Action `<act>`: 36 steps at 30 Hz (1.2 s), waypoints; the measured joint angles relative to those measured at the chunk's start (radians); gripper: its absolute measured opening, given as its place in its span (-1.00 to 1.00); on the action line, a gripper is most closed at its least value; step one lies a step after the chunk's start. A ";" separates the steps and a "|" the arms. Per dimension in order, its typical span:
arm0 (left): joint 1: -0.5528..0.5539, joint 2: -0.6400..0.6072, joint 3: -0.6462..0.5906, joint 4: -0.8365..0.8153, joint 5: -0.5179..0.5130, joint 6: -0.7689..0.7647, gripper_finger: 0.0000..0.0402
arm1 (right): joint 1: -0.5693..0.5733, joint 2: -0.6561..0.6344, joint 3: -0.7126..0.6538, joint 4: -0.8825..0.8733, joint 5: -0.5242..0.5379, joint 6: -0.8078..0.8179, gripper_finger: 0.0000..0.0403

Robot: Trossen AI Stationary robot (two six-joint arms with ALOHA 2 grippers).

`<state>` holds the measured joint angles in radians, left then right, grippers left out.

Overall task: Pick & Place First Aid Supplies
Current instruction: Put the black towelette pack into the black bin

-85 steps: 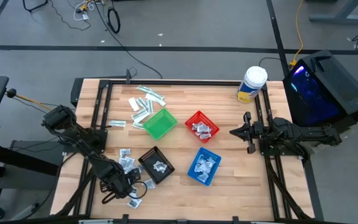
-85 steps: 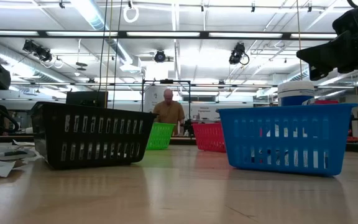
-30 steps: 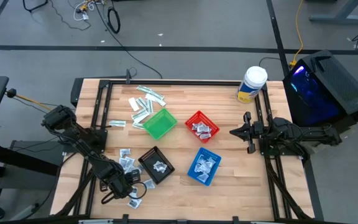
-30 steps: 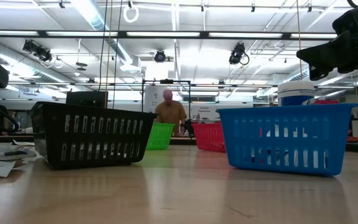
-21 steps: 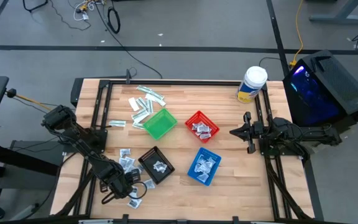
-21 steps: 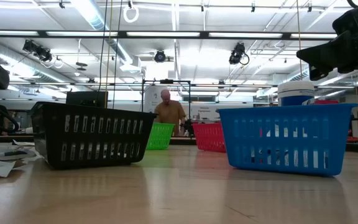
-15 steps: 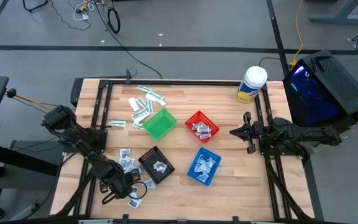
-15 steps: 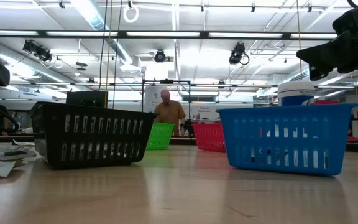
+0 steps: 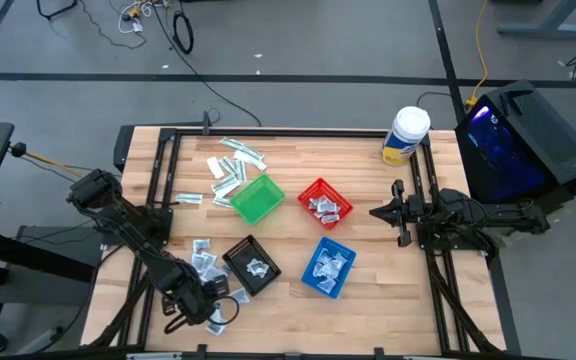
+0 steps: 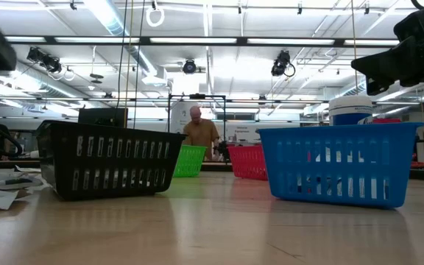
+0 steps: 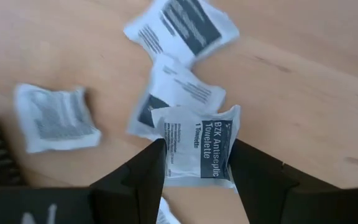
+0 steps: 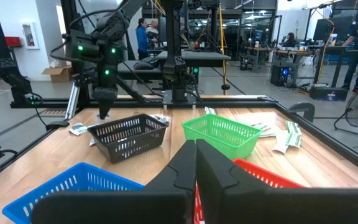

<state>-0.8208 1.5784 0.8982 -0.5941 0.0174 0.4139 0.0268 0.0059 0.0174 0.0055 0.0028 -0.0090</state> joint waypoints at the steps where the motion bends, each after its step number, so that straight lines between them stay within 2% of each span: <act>1: 0.001 0.000 0.013 -0.009 -0.011 0.001 -0.09 | 0.000 0.000 0.000 0.000 0.000 0.000 -0.94; 8: 0.042 -0.001 0.112 -0.071 -0.087 0.001 -0.09 | 0.000 0.000 0.000 0.000 0.000 0.000 -0.94; 16: 0.148 -0.001 0.187 -0.098 -0.129 -0.002 -0.09 | 0.000 0.000 0.000 0.000 0.000 0.000 -0.94; 28: 0.350 -0.001 0.198 -0.100 -0.130 -0.006 -0.09 | 0.000 0.000 0.000 0.000 0.000 0.000 -0.94; 36: 0.436 -0.001 0.198 -0.156 -0.129 -0.037 -0.09 | 0.000 0.000 0.000 0.000 0.000 0.000 -0.94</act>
<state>-0.3852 1.5772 1.0958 -0.7502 -0.1120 0.3768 0.0268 0.0059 0.0174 0.0057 0.0029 -0.0093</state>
